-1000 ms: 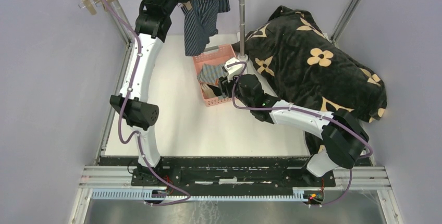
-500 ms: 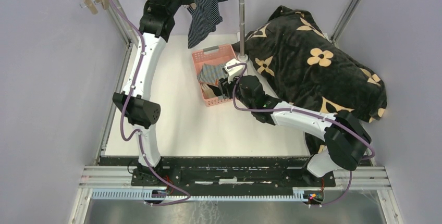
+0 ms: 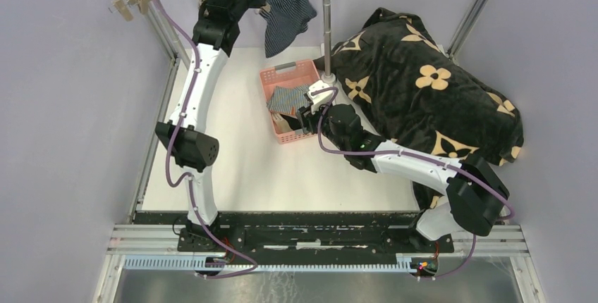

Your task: Remove the underwear clipped to the hanger

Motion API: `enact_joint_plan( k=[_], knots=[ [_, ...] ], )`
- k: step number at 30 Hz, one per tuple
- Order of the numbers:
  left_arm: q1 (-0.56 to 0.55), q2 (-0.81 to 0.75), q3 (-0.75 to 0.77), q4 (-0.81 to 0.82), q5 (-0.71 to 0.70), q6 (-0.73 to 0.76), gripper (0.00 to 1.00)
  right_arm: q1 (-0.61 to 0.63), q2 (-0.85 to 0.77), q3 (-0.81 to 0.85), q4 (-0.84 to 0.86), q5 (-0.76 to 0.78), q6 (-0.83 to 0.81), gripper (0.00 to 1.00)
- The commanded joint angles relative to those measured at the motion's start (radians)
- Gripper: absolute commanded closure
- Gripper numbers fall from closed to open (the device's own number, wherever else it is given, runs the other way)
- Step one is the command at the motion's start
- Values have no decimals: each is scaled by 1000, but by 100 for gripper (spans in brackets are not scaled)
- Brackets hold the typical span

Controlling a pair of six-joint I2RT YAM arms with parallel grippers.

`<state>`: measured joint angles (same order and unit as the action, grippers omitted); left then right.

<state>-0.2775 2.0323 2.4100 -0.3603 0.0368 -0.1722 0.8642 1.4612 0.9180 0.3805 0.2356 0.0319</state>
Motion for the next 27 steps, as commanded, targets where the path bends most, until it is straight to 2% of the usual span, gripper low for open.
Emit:
enact_joint_plan(
  k=[1, 2, 3, 9, 20, 27],
  knots=[
    [-5, 23, 5, 5, -1, 32, 89, 5, -45, -11, 55, 16, -14, 39],
    [-5, 22, 3, 10, 1, 30, 96, 6, -45, -14, 58, 16, -13, 39],
    [-5, 19, -5, 18, 5, 29, 97, 7, -46, -18, 62, 16, -14, 38],
    [-6, -37, -96, 131, 13, 3, 97, 7, -41, -26, 61, 6, -16, 38],
    [-13, -153, -174, 261, -55, 17, 97, 9, -36, -53, 60, -6, -24, 39],
    [-13, -178, -158, 310, -62, 31, 97, 10, -40, -81, 58, -2, -27, 39]
  ],
)
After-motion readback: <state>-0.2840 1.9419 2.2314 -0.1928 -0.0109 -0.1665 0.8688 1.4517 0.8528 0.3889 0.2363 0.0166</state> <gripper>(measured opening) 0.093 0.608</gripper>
